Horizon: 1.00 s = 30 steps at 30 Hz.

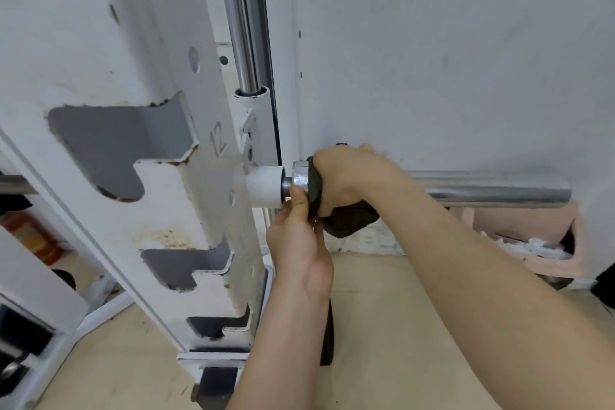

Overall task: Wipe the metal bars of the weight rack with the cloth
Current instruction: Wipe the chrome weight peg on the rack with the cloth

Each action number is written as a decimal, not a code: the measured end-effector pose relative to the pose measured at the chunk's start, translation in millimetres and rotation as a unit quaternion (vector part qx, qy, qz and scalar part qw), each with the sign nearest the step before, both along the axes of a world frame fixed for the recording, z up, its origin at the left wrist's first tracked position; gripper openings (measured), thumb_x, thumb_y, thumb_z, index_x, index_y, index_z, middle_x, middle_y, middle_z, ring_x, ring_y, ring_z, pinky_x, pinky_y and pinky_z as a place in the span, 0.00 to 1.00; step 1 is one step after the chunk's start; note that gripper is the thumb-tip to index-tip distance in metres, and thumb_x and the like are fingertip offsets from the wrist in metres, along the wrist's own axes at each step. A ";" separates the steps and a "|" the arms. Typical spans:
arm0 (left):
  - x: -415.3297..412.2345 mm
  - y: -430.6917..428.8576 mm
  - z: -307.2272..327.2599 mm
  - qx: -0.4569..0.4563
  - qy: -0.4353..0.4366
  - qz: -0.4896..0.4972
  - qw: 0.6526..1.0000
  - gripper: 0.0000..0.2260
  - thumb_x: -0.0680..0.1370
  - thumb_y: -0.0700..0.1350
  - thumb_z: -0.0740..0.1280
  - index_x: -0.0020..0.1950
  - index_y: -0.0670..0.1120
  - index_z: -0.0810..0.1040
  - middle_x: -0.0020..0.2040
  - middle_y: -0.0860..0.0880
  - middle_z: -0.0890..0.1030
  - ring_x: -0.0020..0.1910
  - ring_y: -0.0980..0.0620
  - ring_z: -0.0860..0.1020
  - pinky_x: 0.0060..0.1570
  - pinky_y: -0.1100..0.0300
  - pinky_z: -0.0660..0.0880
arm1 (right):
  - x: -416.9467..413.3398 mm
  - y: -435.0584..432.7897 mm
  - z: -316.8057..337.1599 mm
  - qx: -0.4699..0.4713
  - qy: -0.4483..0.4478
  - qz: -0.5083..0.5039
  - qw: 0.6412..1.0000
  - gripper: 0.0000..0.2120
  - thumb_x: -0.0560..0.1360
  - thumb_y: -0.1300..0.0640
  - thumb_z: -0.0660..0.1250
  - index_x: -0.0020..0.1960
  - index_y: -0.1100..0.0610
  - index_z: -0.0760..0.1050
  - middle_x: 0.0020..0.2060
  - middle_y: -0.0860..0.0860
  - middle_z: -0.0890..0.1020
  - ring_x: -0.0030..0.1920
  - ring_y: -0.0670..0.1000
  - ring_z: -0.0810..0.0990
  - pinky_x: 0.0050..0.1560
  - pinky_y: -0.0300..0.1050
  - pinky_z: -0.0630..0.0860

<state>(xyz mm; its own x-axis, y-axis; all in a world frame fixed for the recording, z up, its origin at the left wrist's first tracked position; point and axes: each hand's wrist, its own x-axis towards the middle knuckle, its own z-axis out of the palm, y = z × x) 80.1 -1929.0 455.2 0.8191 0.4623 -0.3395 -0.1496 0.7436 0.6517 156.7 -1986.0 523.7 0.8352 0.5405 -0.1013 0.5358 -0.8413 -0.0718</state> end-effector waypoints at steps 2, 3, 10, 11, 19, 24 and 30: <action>1.0 -0.7 1.8 0.006 0.001 0.006 1.000 0.10 0.80 0.46 0.66 0.55 0.40 0.80 0.48 0.45 0.85 0.49 0.50 0.83 0.47 0.59 0.79 | -0.5 1.6 -11.9 0.024 -0.048 -0.012 0.998 0.23 0.65 0.48 0.75 0.50 0.53 0.66 0.36 0.47 0.72 0.40 0.53 0.73 0.44 0.48 0.67; 0.2 -1.9 1.5 0.007 -0.002 0.006 1.000 0.10 0.80 0.46 0.65 0.53 0.41 0.80 0.47 0.45 0.85 0.49 0.49 0.83 0.48 0.58 0.79 | -3.8 -7.0 -22.7 0.038 -0.118 -0.010 0.992 0.23 0.64 0.48 0.74 0.51 0.53 0.65 0.36 0.46 0.71 0.38 0.53 0.72 0.42 0.47 0.66; -10.5 -3.7 7.7 0.071 0.041 -0.015 0.997 0.10 0.79 0.48 0.66 0.57 0.45 0.79 0.47 0.53 0.82 0.50 0.58 0.79 0.60 0.61 0.70 | -8.6 -66.4 -47.3 0.002 -0.273 -0.090 0.958 0.24 0.67 0.43 0.71 0.55 0.54 0.70 0.47 0.50 0.78 0.46 0.55 0.78 0.50 0.51 0.65; -15.3 -6.4 9.8 0.102 0.043 -0.025 0.994 0.06 0.80 0.46 0.65 0.54 0.47 0.79 0.44 0.54 0.81 0.46 0.60 0.78 0.52 0.65 0.72 | -9.0 -51.6 -45.3 0.003 -0.263 -0.079 0.962 0.24 0.68 0.44 0.70 0.57 0.55 0.69 0.50 0.51 0.77 0.49 0.56 0.78 0.52 0.52 0.66; -47.8 -18.4 14.9 0.496 0.000 -0.009 0.868 0.24 0.76 0.34 0.60 0.62 0.61 0.70 0.61 0.61 0.73 0.60 0.68 0.70 0.55 0.73 0.66 | -0.3 -34.8 -70.3 0.078 -0.373 -0.026 0.924 0.21 0.57 0.55 0.79 0.45 0.57 0.75 0.35 0.52 0.78 0.34 0.57 0.78 0.37 0.47 0.69; 3.1 -15.0 13.3 0.815 0.036 0.016 0.578 0.18 0.79 0.42 0.59 0.69 0.47 0.73 0.73 0.46 0.67 0.74 0.47 0.60 0.74 0.50 0.55 | -0.9 -129.8 -57.8 0.044 -0.323 -0.089 0.941 0.20 0.64 0.49 0.74 0.51 0.55 0.73 0.42 0.51 0.77 0.42 0.56 0.77 0.44 0.48 0.66; 11.3 -4.7 0.9 0.854 0.053 0.023 0.516 0.21 0.71 0.34 0.58 0.63 0.42 0.74 0.65 0.43 0.75 0.73 0.44 0.61 0.75 0.47 0.53 | -8.9 -45.7 -46.0 0.044 -0.246 0.020 0.968 0.20 0.72 0.49 0.65 0.60 0.56 0.69 0.54 0.52 0.76 0.53 0.55 0.77 0.48 0.50 0.66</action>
